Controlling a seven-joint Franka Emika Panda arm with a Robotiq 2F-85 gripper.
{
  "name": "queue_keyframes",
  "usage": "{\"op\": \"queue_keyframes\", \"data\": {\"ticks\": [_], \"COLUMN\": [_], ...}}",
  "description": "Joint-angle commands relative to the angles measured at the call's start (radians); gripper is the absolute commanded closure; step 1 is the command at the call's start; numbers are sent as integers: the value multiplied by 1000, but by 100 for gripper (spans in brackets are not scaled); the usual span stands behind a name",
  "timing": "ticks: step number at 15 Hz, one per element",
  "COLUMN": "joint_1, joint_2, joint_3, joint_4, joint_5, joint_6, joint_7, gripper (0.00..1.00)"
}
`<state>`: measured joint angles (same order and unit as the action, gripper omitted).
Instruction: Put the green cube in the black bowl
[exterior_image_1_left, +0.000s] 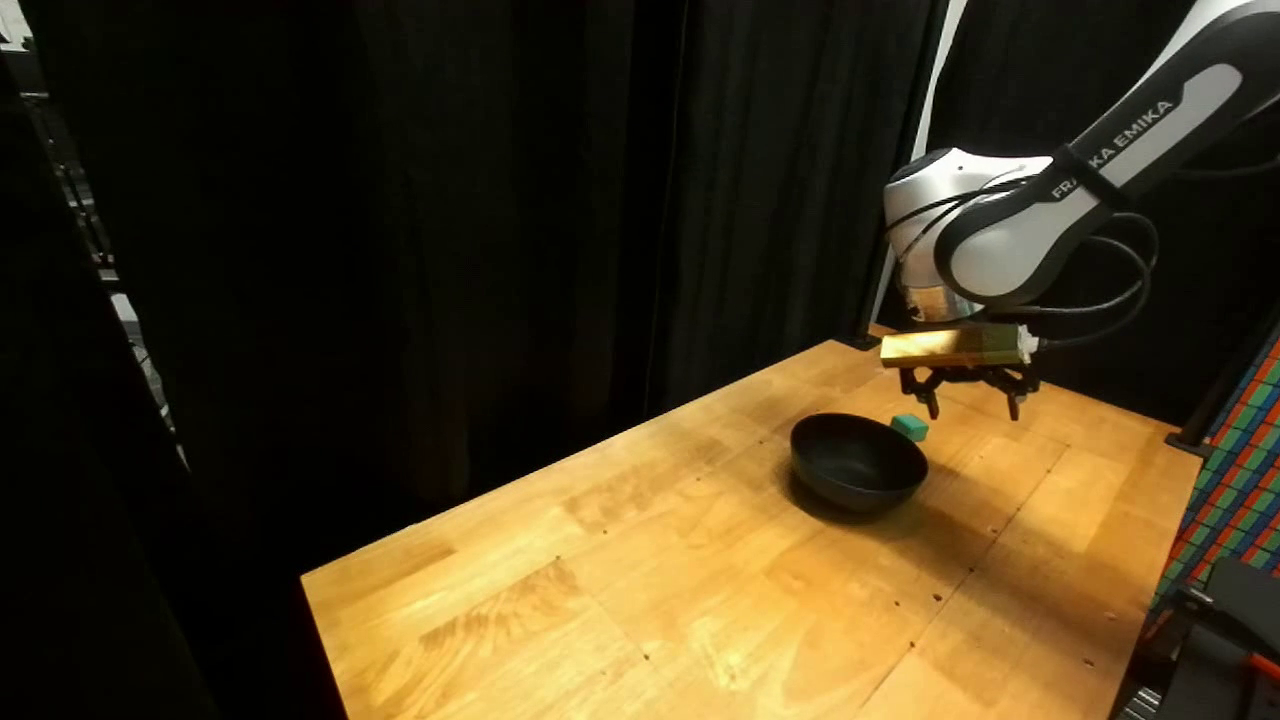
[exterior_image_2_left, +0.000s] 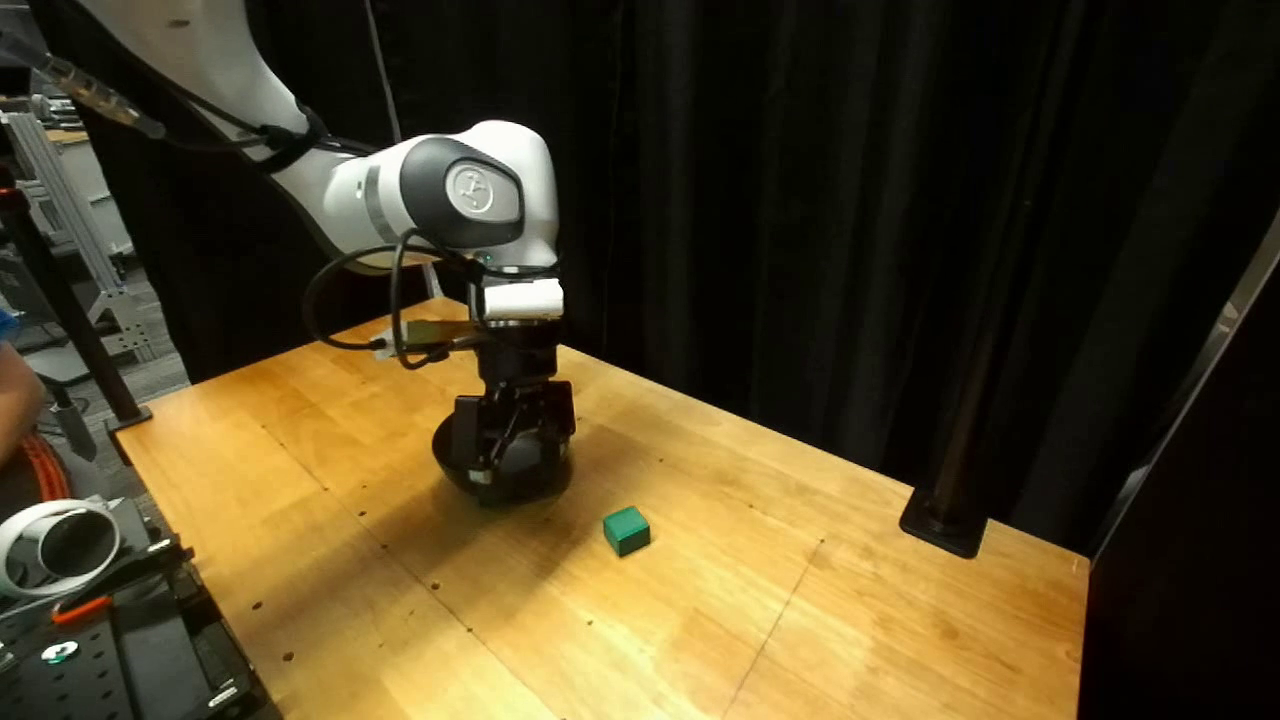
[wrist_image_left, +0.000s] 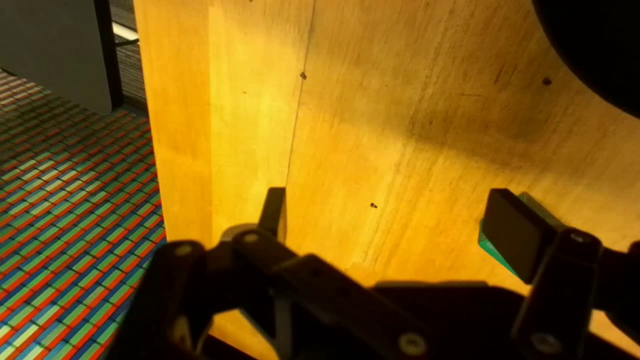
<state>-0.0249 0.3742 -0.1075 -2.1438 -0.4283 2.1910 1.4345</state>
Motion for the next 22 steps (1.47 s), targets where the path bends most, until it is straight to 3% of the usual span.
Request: {"op": "queue_keyframes", "data": {"ticks": [1, 10, 15, 16, 17, 18, 22], "joint_1": [38, 59, 74, 76, 82, 85, 62], "joint_2": [79, 313, 395, 403, 408, 412, 388], "joint_3": [-58, -121, -171, -176, -183, -185, -163], "joint_4": [76, 333, 400, 406, 408, 411, 400], "joint_5": [20, 128, 161, 165, 161, 159, 194], "joint_6": [14, 63, 78, 77, 78, 77, 54], "joint_7": [163, 510, 699, 724, 750, 766, 751], "gripper": [0, 0, 0, 25, 25, 32, 67]}}
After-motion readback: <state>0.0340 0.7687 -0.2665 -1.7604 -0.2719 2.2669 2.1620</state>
